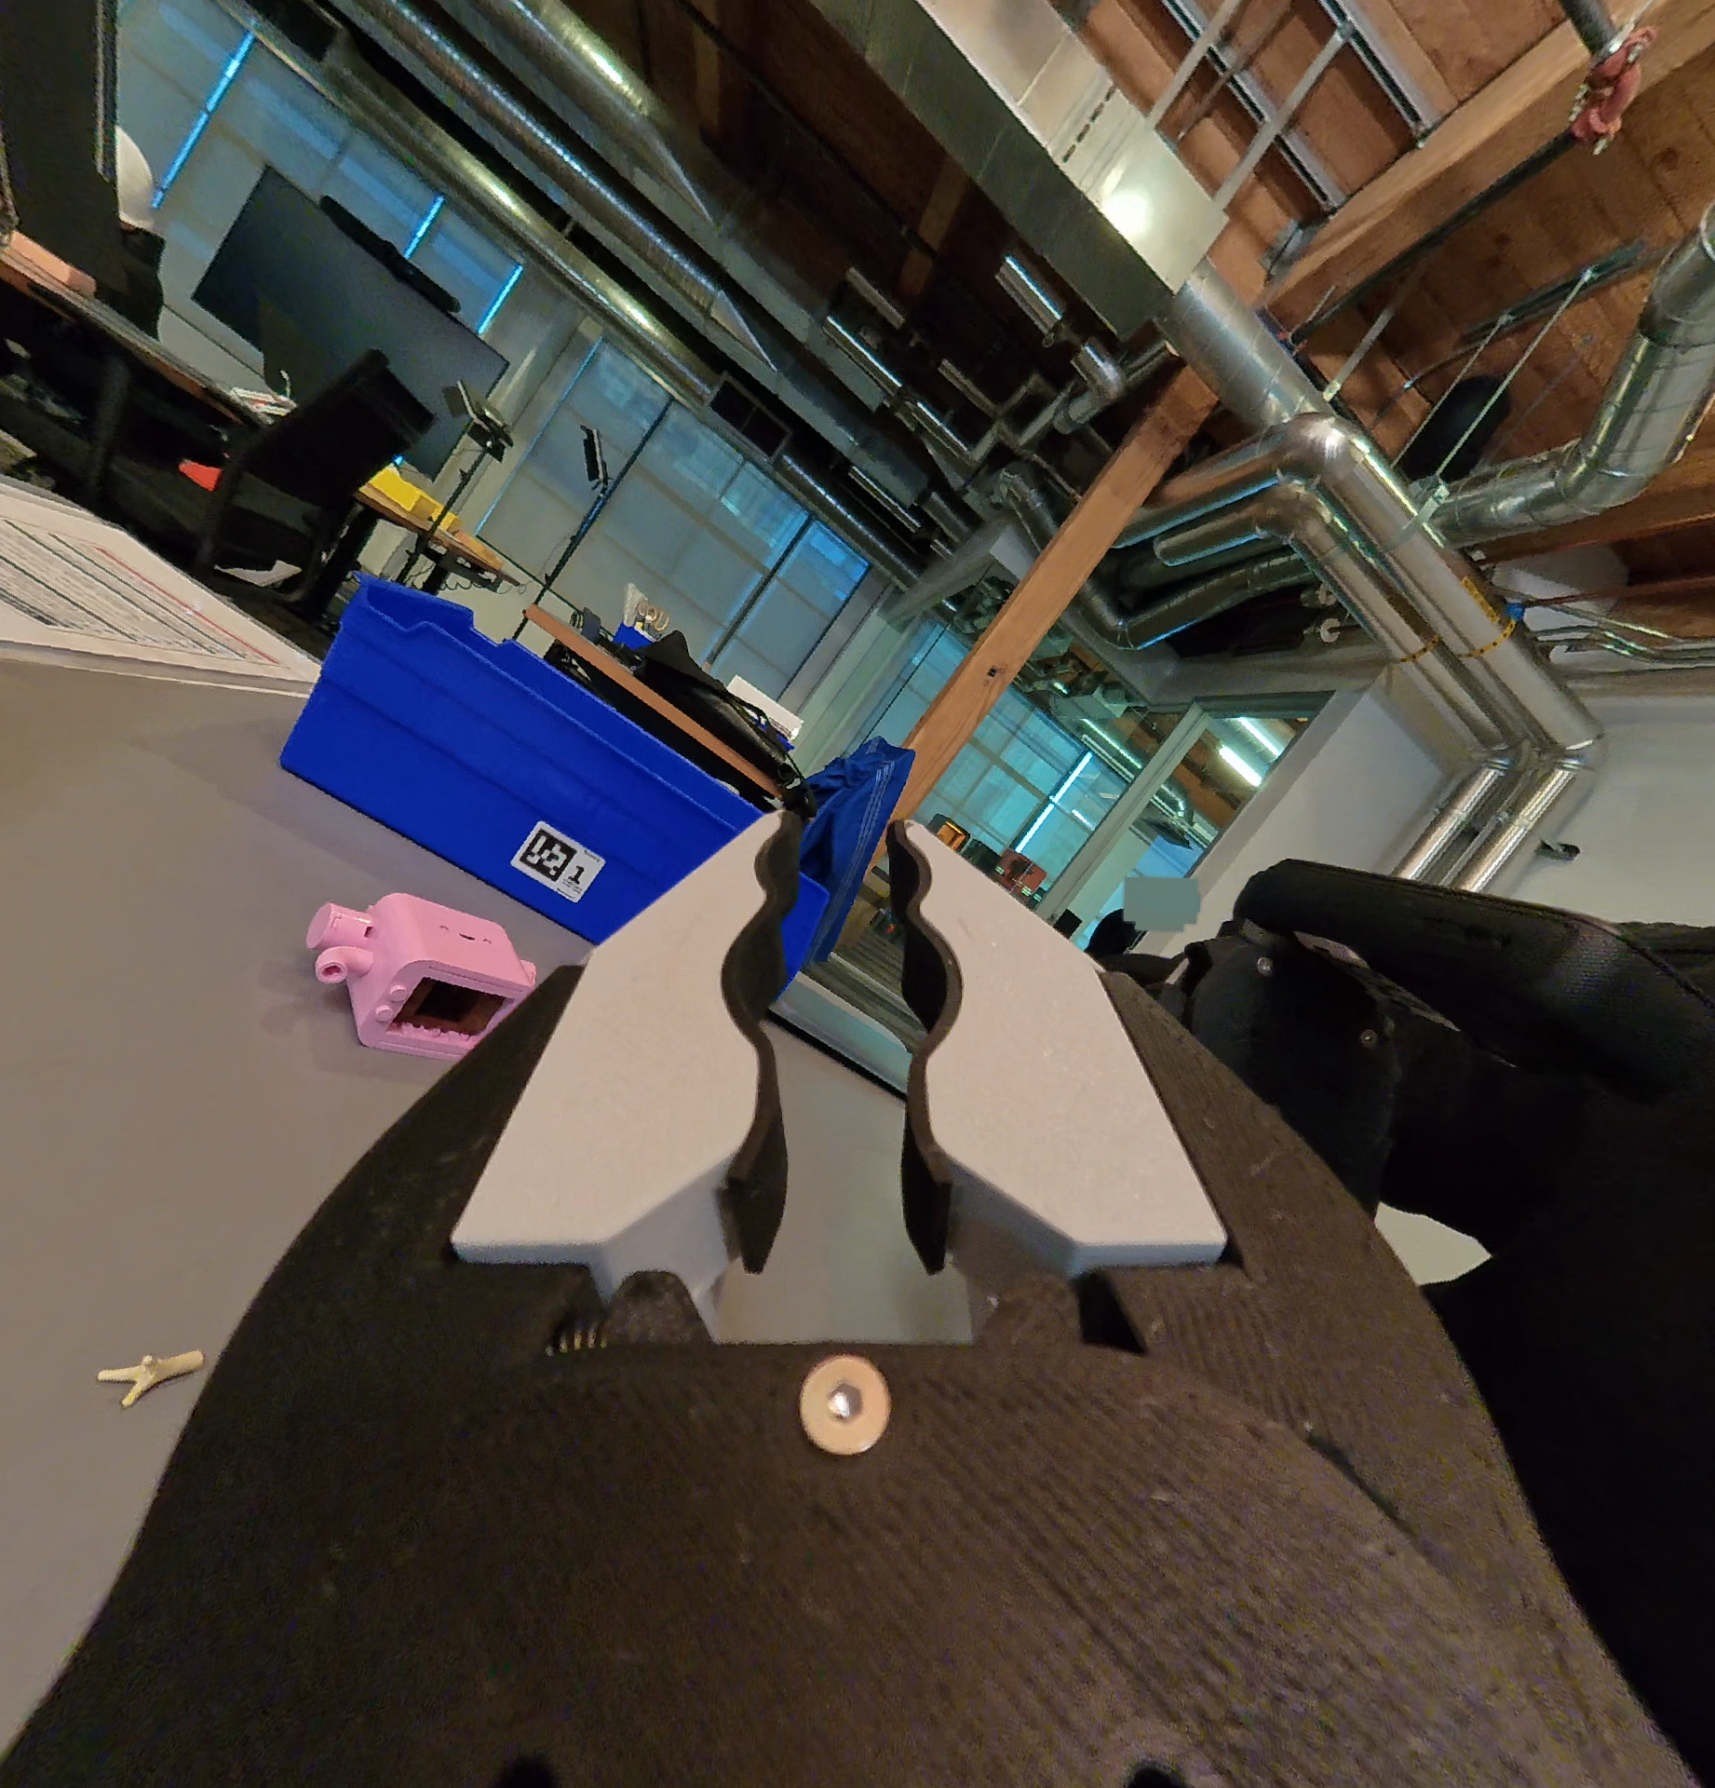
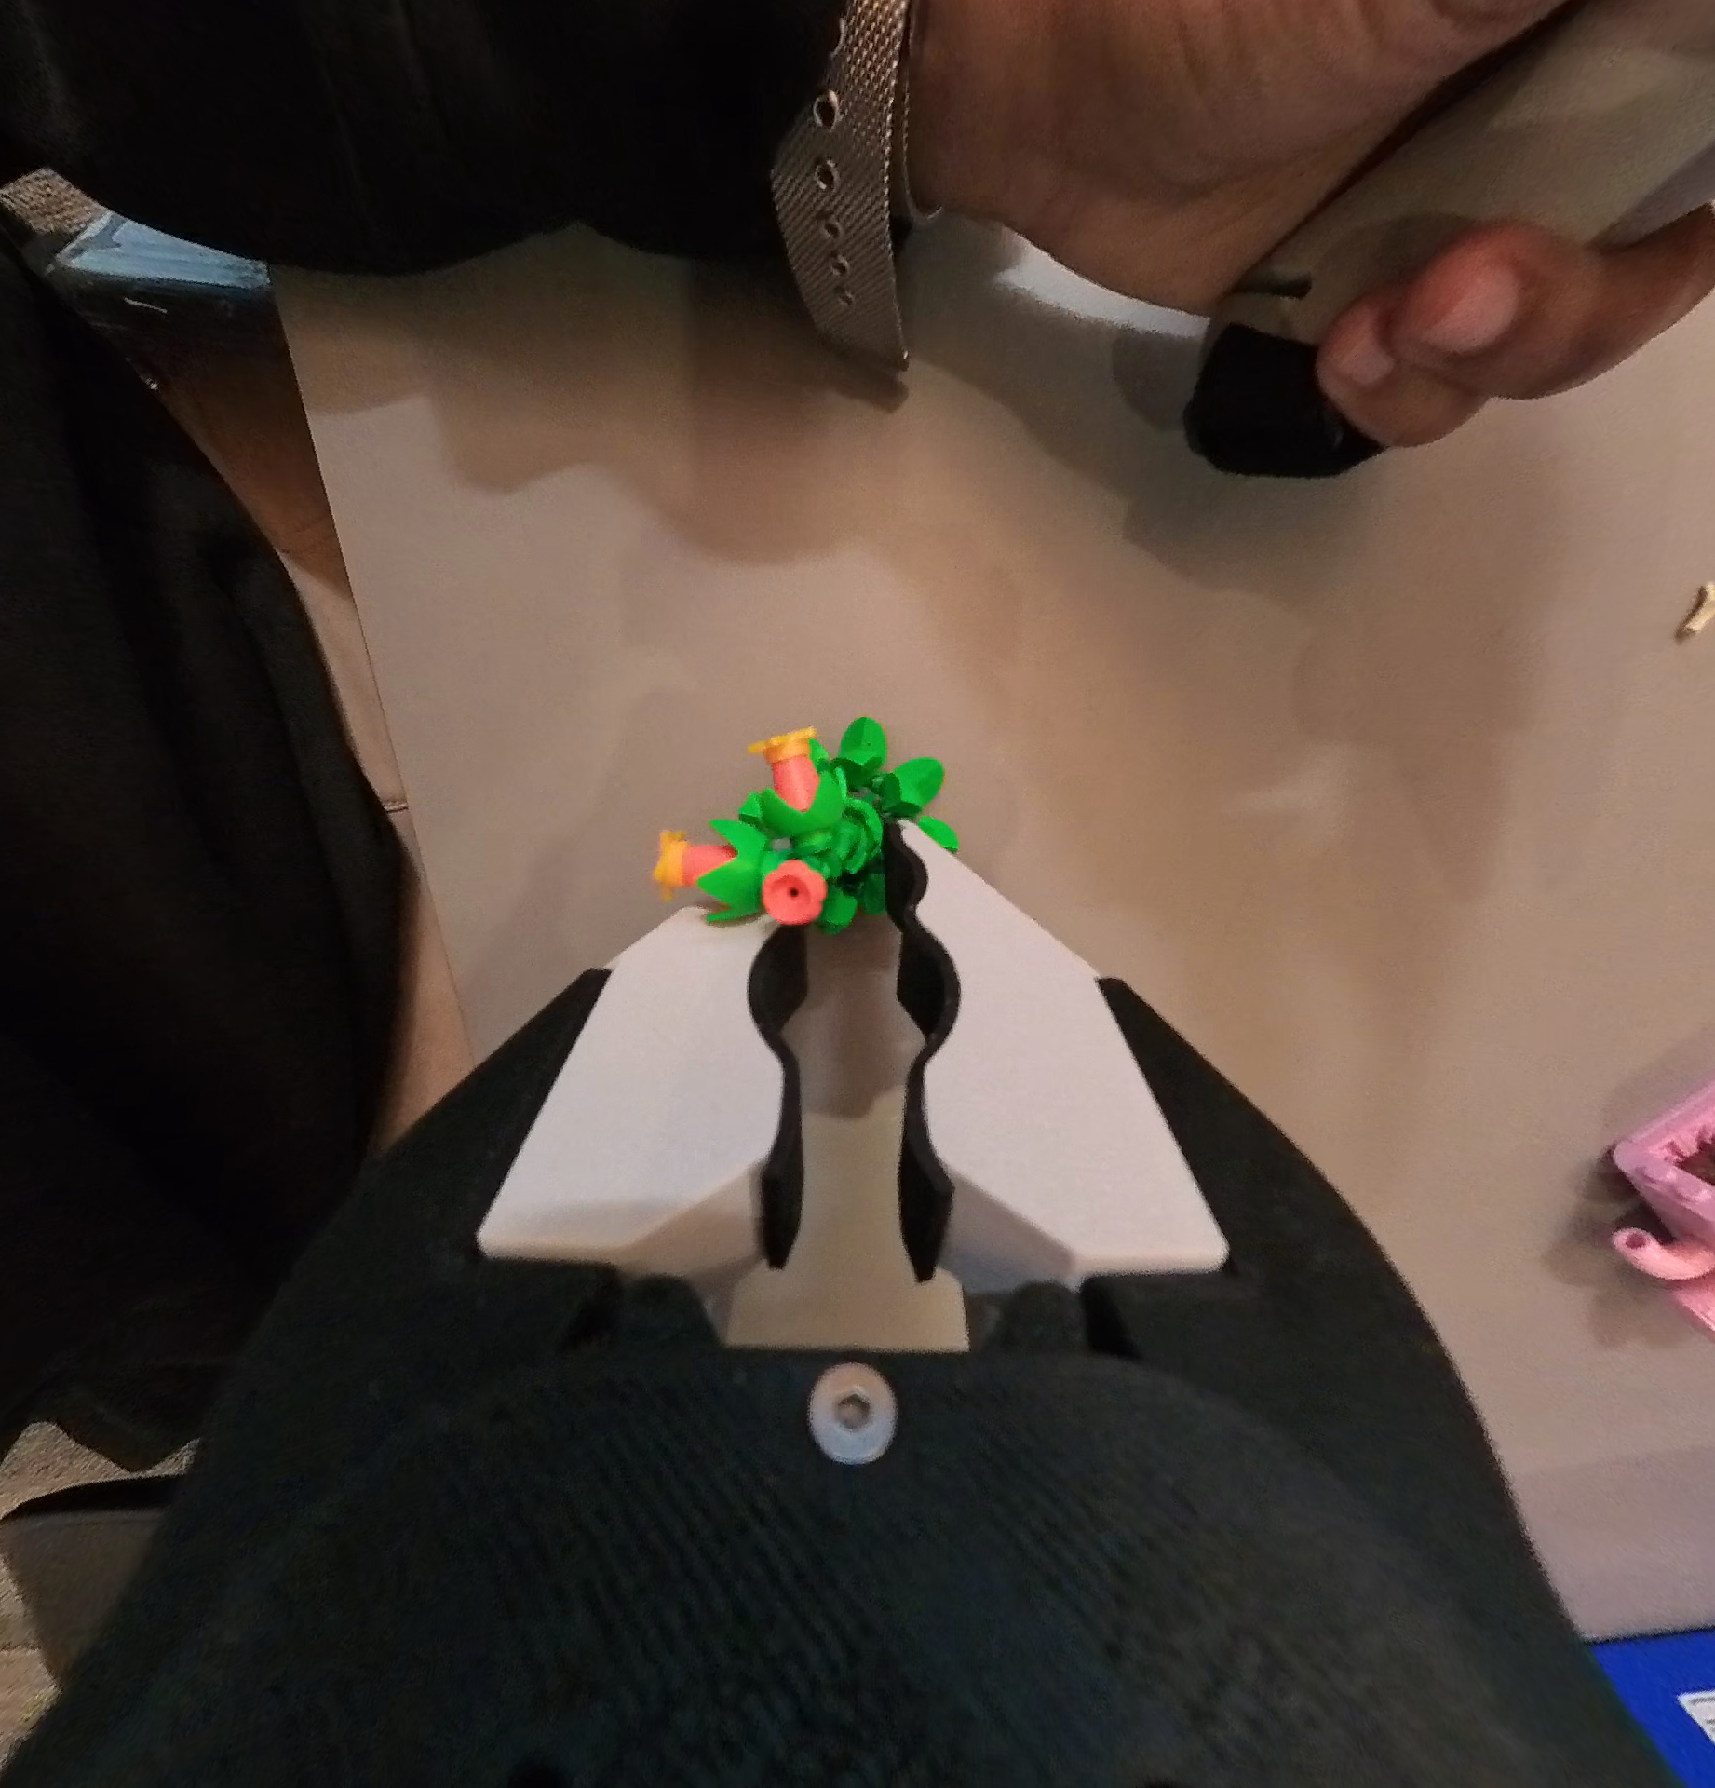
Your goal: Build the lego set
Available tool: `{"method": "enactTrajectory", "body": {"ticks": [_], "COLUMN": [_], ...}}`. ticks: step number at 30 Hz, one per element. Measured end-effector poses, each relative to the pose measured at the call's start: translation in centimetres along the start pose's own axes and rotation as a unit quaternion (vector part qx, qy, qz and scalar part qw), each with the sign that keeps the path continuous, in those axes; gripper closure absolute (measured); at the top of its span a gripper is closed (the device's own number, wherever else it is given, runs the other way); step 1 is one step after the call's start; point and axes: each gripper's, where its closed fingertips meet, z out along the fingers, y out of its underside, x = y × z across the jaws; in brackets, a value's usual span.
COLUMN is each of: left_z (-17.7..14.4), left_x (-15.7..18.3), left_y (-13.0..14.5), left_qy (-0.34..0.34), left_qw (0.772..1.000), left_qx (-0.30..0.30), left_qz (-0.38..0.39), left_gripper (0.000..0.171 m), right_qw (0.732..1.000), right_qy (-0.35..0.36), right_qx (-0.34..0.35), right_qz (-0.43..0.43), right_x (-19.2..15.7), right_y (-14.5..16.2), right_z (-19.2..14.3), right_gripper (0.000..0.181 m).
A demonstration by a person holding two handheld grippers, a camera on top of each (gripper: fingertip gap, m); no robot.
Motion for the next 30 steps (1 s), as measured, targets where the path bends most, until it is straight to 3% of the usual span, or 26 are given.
{"method": "enactTrajectory", "body": {"ticks": [19, 25, 30], "left_z": [0.1, 0.0, 0.0], "left_x": [-0.3, -0.3, -0.3], "left_y": [0.3, 0.1, 0.3], "left_qy": [-0.003, -0.006, -0.012], "left_qw": [1.0, 1.0, 1.0], "left_qx": [-0.006, -0.004, -0.012], "left_qz": [-0.011, -0.008, 0.001], "left_gripper": [0.157, 0.157, 0.156], "right_qw": [1.0, 0.993, 0.976], "right_qy": [0.002, -0.002, 0.034], "right_qx": [0.012, 0.097, 0.179], "right_qz": [0.027, 0.066, 0.115], "right_x": [0.2, 0.2, 1.8], "right_y": [1.2, 1.5, 2.4], "right_z": [-1.4, -3.1, -3.2], "right_gripper": [0.154, 0.155, 0.156]}}
